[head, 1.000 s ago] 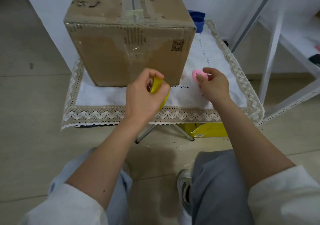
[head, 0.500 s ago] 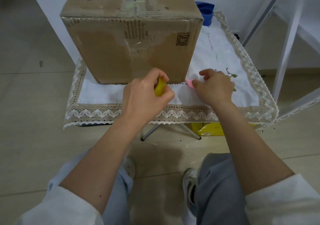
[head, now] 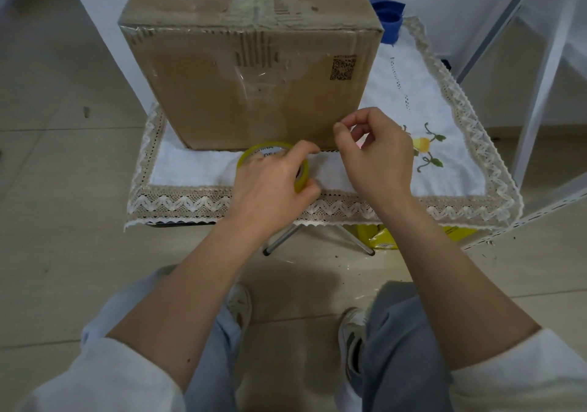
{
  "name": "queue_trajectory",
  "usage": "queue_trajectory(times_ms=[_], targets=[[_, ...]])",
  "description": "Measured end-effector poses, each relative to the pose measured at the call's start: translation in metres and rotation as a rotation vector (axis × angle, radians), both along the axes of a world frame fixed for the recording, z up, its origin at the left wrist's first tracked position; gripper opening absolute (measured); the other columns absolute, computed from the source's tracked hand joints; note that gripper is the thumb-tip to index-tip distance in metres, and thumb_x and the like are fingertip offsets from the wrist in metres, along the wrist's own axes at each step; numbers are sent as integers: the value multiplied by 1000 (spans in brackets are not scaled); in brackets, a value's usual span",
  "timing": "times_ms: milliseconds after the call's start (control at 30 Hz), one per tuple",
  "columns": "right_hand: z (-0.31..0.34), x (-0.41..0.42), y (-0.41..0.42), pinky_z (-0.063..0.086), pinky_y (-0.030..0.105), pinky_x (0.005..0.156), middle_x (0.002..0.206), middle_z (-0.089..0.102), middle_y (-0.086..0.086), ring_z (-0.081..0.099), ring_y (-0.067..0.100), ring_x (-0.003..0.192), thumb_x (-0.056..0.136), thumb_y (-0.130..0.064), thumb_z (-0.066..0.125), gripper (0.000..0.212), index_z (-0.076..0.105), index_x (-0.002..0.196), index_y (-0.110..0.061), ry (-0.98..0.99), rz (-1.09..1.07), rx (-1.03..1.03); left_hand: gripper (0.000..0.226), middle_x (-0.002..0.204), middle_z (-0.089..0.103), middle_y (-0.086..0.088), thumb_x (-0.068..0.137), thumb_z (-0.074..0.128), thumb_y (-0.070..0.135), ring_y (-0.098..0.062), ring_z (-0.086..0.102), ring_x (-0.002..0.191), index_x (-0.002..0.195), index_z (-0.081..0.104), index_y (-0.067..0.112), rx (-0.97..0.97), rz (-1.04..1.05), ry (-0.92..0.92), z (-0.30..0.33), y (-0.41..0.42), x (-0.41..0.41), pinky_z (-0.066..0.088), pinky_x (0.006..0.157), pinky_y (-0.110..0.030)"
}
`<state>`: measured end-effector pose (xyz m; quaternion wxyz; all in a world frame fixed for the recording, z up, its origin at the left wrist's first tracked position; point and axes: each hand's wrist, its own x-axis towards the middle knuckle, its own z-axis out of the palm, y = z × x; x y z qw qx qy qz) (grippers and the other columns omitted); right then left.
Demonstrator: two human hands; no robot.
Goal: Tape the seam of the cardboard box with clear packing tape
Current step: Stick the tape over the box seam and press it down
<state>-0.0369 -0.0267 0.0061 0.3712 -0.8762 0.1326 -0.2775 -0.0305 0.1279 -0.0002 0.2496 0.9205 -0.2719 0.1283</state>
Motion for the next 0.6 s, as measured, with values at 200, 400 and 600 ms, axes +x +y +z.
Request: queue_trajectory(times_ms=[200, 400, 600], targets=[[3, 1, 9, 45, 28, 60, 69, 62, -7, 48, 6, 58, 87, -30, 65, 7, 64, 82, -25, -96, 40, 18, 46, 79, 66, 4, 80, 63, 36, -16, 51, 68, 125, 57, 31, -33, 11, 48, 0, 2, 1, 28, 70, -26], [2, 3, 17, 50, 34, 63, 68, 60, -8, 51, 9, 63, 86, -28, 65, 7, 66, 83, -21, -186, 69, 23, 41, 73, 62, 7, 81, 63, 50, -18, 61, 73, 116, 59, 30, -138, 5, 99, -4, 3, 1, 39, 68, -28], [7, 8, 31, 51, 39, 68, 78, 65, 1, 58, 17, 73, 87, -19, 67, 6, 67, 87, -13, -361, 124, -66, 15, 66, 52, 14, 89, 65, 31, -1, 47, 57, 84, 57, 20, -611, 198, -21, 14, 10, 9, 41, 55, -25]])
